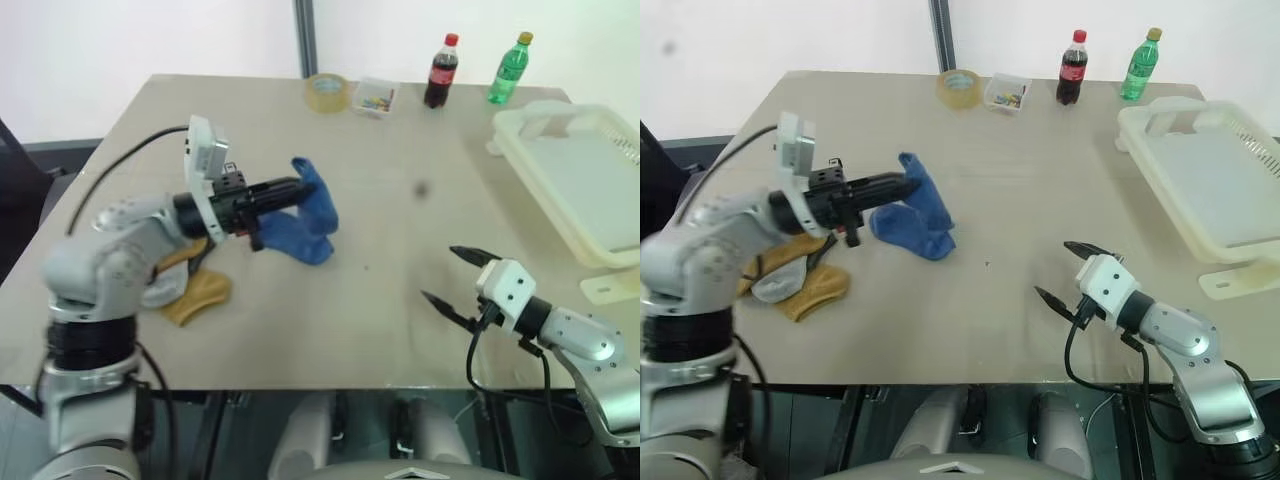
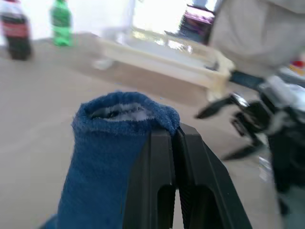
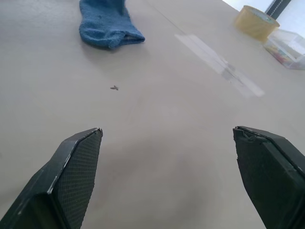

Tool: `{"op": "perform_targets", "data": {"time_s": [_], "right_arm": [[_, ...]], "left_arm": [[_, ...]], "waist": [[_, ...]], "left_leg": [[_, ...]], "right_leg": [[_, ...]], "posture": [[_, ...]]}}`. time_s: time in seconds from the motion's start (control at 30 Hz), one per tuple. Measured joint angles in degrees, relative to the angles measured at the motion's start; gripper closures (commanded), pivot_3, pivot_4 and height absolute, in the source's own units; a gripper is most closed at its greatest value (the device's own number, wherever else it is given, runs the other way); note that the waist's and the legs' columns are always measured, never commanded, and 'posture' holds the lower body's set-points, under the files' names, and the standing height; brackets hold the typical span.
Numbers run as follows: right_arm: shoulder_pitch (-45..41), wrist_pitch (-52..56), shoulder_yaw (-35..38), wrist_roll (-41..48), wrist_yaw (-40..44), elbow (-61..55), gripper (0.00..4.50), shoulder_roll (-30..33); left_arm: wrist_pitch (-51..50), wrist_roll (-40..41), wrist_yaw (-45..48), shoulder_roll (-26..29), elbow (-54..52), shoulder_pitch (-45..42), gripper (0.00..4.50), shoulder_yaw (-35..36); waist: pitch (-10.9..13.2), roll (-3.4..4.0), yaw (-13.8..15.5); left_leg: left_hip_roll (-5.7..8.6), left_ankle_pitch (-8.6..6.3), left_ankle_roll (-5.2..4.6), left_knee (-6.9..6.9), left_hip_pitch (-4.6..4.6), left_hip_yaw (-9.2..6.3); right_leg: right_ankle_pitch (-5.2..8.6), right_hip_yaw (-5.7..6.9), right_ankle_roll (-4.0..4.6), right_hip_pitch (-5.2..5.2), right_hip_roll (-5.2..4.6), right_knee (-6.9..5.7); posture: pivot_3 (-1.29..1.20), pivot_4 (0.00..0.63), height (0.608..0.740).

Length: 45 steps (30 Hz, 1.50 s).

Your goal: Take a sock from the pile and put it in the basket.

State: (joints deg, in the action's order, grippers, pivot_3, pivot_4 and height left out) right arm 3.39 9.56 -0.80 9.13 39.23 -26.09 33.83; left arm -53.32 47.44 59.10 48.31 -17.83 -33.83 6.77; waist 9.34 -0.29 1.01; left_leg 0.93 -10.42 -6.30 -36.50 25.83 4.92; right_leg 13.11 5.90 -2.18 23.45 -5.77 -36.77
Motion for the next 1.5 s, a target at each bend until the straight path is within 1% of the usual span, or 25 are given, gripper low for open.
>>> {"op": "perform_targets", "data": {"time_s": [0.03, 0.07, 0.1, 0.13, 0.17, 0.2, 0.23, 0.27, 0.3, 0.37, 0.43, 0.47, 0.6, 0.7, 0.77, 0.87, 0.97, 1.07, 1.17, 1.23, 1.3, 1.33, 1.37, 1.43, 1.5], "right_arm": [[-0.05, 0.0, -0.01, -0.07, -0.18, 0.27, 0.0, -0.07], [0.03, -0.02, 0.1, -0.21, -0.54, 0.34, 0.0, -0.25], [-0.16, -0.07, 0.06, -0.41, -1.0, 0.52, 0.0, -0.61], [-0.21, -0.11, 0.03, -0.67, -1.16, 0.51, 0.0, -0.68], [0.02, -0.28, 0.23, -1.03, -1.68, 0.47, 0.0, -0.69], [0.3, -0.24, 0.39, -1.15, -2.17, 0.37, 0.0, -0.88], [0.85, -0.16, 0.62, -1.37, -2.51, 0.09, 0.0, -1.06], [0.87, -0.1, 0.56, -1.44, -2.57, 0.05, 0.0, -1.11], [1.82, 0.23, 0.88, -1.84, -3.21, -0.56, 0.0, -1.13], [3.26, 1.93, 0.73, -2.46, -4.69, -2.75, 0.0, -1.62], [4.57, 4.03, 0.86, -2.52, -5.8, -5.01, 0.0, -1.78], [5.5, 5.57, 1.12, -2.4, -6.09, -6.3, 0.0, -1.74], [7.28, 9.75, 2.64, 0.19, -5.82, -8.94, 0.0, -1.49], [6.91, 14.48, 5.1, 5.78, -4.59, -10.49, 0.0, -1.4], [7.0, 19.11, 6.4, 11.99, -1.68, -11.97, 0.0, 0.72], [10.33, 23.47, 8.17, 18.44, 3.52, -14.78, 0.0, 6.07], [12.15, 24.69, 9.1, 20.54, 5.86, -15.66, 0.0, 8.81], [11.96, 23.91, 10.29, 19.86, 5.19, -15.43, 0.0, 8.99], [7.27, 23.53, 9.9, 15.78, 0.69, -11.35, 0.0, 7.59], [5.25, 23.54, 8.69, 14.05, -1.14, -8.53, 0.0, 6.4], [3.14, 22.57, 5.33, 11.11, -2.43, -4.21, 0.0, 5.07], [2.72, 21.74, 3.2, 9.31, -2.67, -0.97, 0.53, 4.76], [2.7, 21.37, 2.72, 8.82, -2.82, 0.51, 0.82, 4.23], [1.34, 18.56, 1.26, 7.88, -2.54, 2.86, 1.75, 3.48], [0.66, 16.34, 0.55, 6.74, -2.29, 4.35, 2.66, 3.35]], "left_arm": [[0.17, -0.82, 0.36, -0.34, -0.97, -0.34, 4.39, -2.22], [1.29, -3.26, -0.71, -3.93, -1.03, -1.09, 4.39, -6.46], [2.62, -5.94, -2.98, -9.31, 0.23, -1.86, 4.39, -10.49], [3.39, -7.29, -4.23, -12.52, 1.17, -2.07, 4.39, -13.24], [4.67, -10.37, -6.64, -18.02, 3.62, -2.52, 3.75, -17.85], [6.95, -14.55, -9.44, -23.16, 7.2, -3.34, 3.7, -22.38], [9.76, -18.66, -12.32, -27.12, 11.0, -4.47, 3.01, -25.8], [10.77, -20.09, -13.44, -28.6, 12.44, -4.72, 2.87, -26.78], [13.55, -23.45, -15.85, -31.64, 15.78, -5.49, 2.87, -28.59], [18.64, -28.59, -19.08, -35.26, 21.35, -6.65, 2.87, -30.1], [19.58, -29.35, -18.98, -34.89, 22.31, -6.62, 2.87, -29.57], [19.61, -29.15, -17.74, -33.57, 22.03, -6.37, 2.87, -28.37], [19.18, -27.92, -12.43, -25.4, 18.22, -2.82, 2.87, -24.68], [17.86, -26.88, -8.93, -20.26, 13.81, 1.08, 2.87, -22.81], [17.5, -26.82, -7.16, -18.47, 10.91, 3.58, 2.87, -22.85], [17.51, -27.22, -6.45, -18.29, 9.24, 5.55, 2.87, -23.78], [17.37, -27.82, -6.8, -18.92, 8.87, 5.98, 2.87, -24.9], [17.12, -28.1, -6.94, -19.37, 8.3, 5.94, 2.87, -25.14], [17.18, -29.39, -6.9, -19.64, 8.47, 5.86, 2.87, -25.89], [17.28, -30.13, -6.9, -19.92, 9.14, 5.8, 2.87, -26.77], [17.47, -31.78, -6.95, -20.19, 10.85, 5.75, 2.87, -27.98], [17.65, -32.62, -6.96, -20.47, 12.0, 5.77, 3.44, -28.46], [17.87, -32.76, -7.02, -20.63, 12.4, 5.79, 3.7, -28.54], [17.95, -33.0, -7.25, -21.4, 12.96, 5.82, 4.5, -28.38], [17.5, -32.92, -7.86, -22.27, 12.88, 6.34, 4.5, -28.29]], "waist": [[0.0, 0.11, 0.16], [-0.03, 0.22, 0.48], [-0.02, 0.21, 1.13], [0.0, 0.16, 1.36], [0.02, 0.12, 1.46], [0.03, 0.1, 1.51], [0.04, 0.09, 1.46], [0.05, 0.07, 1.41], [0.04, 0.08, 1.29], [0.05, 0.08, 1.04], [0.05, 0.1, 0.52], [0.05, 0.1, 0.28], [0.05, 0.14, -0.4], [0.06, 0.14, -0.09], [0.06, 0.15, 0.42], [0.06, 0.14, 1.02], [0.07, 0.13, 1.12], [0.07, 0.13, 1.09], [0.07, 0.13, 0.98], [0.07, 0.13, 1.16], [0.07, 0.14, 1.2], [0.08, 0.14, 1.27], [0.09, 0.14, 1.28], [0.04, 0.15, 1.14], [0.05, 0.14, 1.09]], "left_leg": [[0.05, 0.0, 0.0, 0.02, -0.14, -0.01], [0.05, 0.0, 0.0, 0.03, -0.19, -0.02], [0.05, 0.0, 0.01, 0.0, -0.22, -0.04], [0.04, 0.01, 0.02, -0.01, -0.2, -0.05], [0.04, 0.01, 0.02, -0.05, -0.17, -0.06], [0.05, 0.01, 0.01, -0.07, -0.12, -0.05], [0.05, 0.01, 0.0, -0.07, -0.09, -0.01], [0.05, 0.01, 0.0, -0.06, -0.08, 0.0], [0.03, 0.02, -0.01, -0.02, -0.06, 0.04], [-0.03, 0.02, 0.0, 0.02, 0.02, 0.09], [-0.14, 0.02, 0.01, 0.06, 0.05, 0.12], [-0.18, 0.02, 0.03, 0.06, 0.05, 0.11], [-0.18, 0.0, 0.03, 0.05, 0.01, 0.11], [-0.15, -0.01, 0.03, 0.03, 0.02, 0.07], [-0.07, -0.02, 0.01, 0.03, 0.03, 0.05], [-0.05, -0.06, -0.06, 0.03, 0.06, 0.05], [-0.06, -0.08, -0.1, 0.03, 0.06, 0.04], [-0.07, -0.18, -0.24, 0.03, 0.05, 0.05], [-0.07, -0.11, -0.14, 0.02, 0.04, 0.07], [-0.07, -0.06, -0.06, 0.03, 0.04, 0.07], [-0.06, -0.05, -0.05, 0.03, 0.08, 0.06], [-0.05, -0.05, -0.06, 0.02, 0.11, 0.06], [-0.05, -0.05, -0.06, 0.01, 0.14, 0.06], [-0.05, -0.06, -0.08, -0.02, 0.09, 0.07], [-0.06, -0.06, -0.08, -0.07, 0.08, 0.06]], "right_leg": [[0.01, 0.0, 0.0, -0.13, -0.05, 0.01], [0.0, 0.01, 0.0, -0.2, -0.06, 0.01], [-0.01, 0.02, -0.03, -0.25, -0.06, 0.0], [-0.02, 0.03, -0.05, -0.24, -0.06, 0.0], [-0.03, 0.03, -0.06, -0.24, -0.06, -0.01], [-0.05, 0.01, -0.07, -0.2, -0.06, 0.0], [-0.07, -0.02, -0.03, -0.19, -0.06, 0.0], [-0.11, -0.03, 0.03, -0.18, -0.05, 0.0], [-0.17, -0.07, 0.13, -0.12, -0.04, -0.01], [-0.23, -0.11, 0.07, 0.02, 0.02, -0.04], [-0.27, -0.17, 0.01, 0.12, 0.12, -0.08], [-0.26, -0.15, 0.02, 0.13, 0.15, -0.07], [-0.14, -0.19, 0.21, 0.13, 0.13, -0.04], [-0.14, -0.15, 0.21, 0.11, 0.05, -0.01], [-0.14, -0.13, 0.2, 0.1, -0.06, -0.01], [-0.15, -0.12, 0.2, 0.1, -0.09, 0.04], [-0.13, -0.12, 0.17, 0.11, -0.09, 0.04], [-0.05, -0.12, 0.03, 0.11, -0.09, 0.03], [-0.05, -0.11, 0.03, 0.11, -0.09, 0.03], [-0.06, -0.09, 0.06, 0.11, -0.08, 0.03], [-0.13, -0.05, 0.18, 0.12, -0.08, 0.03], [-0.14, -0.04, 0.21, 0.13, -0.08, 0.04], [-0.15, -0.04, 0.21, 0.13, -0.08, 0.04], [-0.15, -0.06, 0.2, 0.09, -0.08, 0.04], [-0.1, -0.05, 0.09, 0.08, -0.08, 0.02]], "posture": [[0.0, 0.15, 0.74], [0.0, 0.15, 0.74], [0.0, 0.15, 0.74], [0.0, 0.15, 0.74], [0.0, 0.15, 0.74], [0.0, 0.15, 0.74], [0.0, 0.15, 0.74], [0.0, 0.15, 0.74], [0.0, 0.15, 0.74], [0.0, 0.15, 0.74], [0.0, 0.15, 0.74], [0.0, 0.15, 0.74], [0.0, 0.15, 0.74], [0.0, 0.15, 0.74], [0.0, 0.15, 0.74], [0.0, 0.15, 0.74], [0.0, 0.15, 0.74], [0.0, 0.15, 0.74], [0.0, 0.15, 0.74], [0.0, 0.15, 0.74], [0.0, 0.15, 0.74], [0.0, 0.15, 0.74], [0.0, 0.15, 0.74], [0.0, 0.15, 0.74], [0.0, 0.15, 0.74]]}}
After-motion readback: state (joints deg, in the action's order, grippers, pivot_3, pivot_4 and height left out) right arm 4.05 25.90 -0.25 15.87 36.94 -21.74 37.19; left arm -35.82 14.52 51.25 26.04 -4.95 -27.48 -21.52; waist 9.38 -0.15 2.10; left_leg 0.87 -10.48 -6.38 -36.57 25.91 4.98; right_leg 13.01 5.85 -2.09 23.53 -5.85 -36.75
